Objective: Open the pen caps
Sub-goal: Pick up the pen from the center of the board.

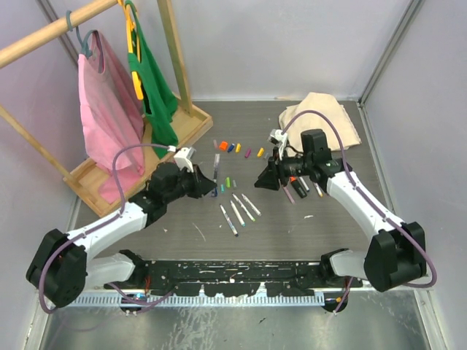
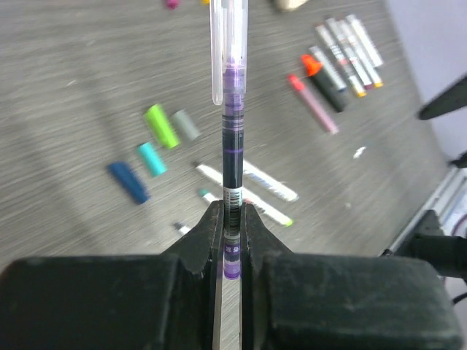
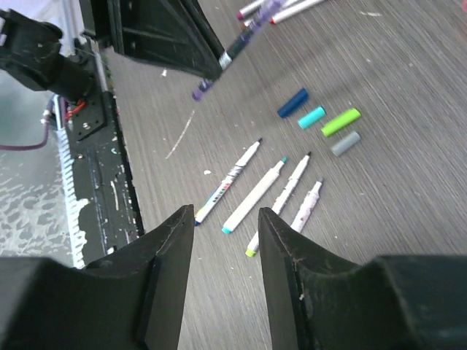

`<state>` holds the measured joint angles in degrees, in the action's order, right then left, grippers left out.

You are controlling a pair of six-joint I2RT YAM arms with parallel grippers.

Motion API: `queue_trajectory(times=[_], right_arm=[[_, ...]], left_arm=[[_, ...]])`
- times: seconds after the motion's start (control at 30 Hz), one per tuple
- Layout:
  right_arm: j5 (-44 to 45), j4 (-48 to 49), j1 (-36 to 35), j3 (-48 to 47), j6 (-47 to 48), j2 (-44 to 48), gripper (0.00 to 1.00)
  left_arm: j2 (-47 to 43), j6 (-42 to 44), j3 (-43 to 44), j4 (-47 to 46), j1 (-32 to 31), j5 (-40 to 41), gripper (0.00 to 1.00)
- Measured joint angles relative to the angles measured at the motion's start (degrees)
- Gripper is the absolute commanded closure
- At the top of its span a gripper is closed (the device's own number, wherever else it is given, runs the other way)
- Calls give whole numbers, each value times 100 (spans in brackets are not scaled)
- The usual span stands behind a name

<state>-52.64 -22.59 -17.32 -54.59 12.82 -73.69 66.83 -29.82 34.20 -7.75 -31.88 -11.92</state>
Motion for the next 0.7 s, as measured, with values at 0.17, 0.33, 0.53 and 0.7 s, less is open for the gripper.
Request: queue_trajectory(times=[0.17, 0.33, 0.53, 0.7], right_arm=[[-531, 608, 101, 380, -378, 433, 46], [-992, 1419, 210, 752, -901, 745, 40], [-1399, 2621, 356, 1176, -1792, 964, 37], [-1565, 3847, 472, 1558, -2787, 1058, 37]], left_arm=[[-107, -365, -472, -1591, -852, 160, 100], [4, -374, -636, -2874, -1740, 643, 100], [697, -354, -636, -4376, -2433, 1281, 100], [1246, -310, -638, -5130, -2712, 1698, 100]])
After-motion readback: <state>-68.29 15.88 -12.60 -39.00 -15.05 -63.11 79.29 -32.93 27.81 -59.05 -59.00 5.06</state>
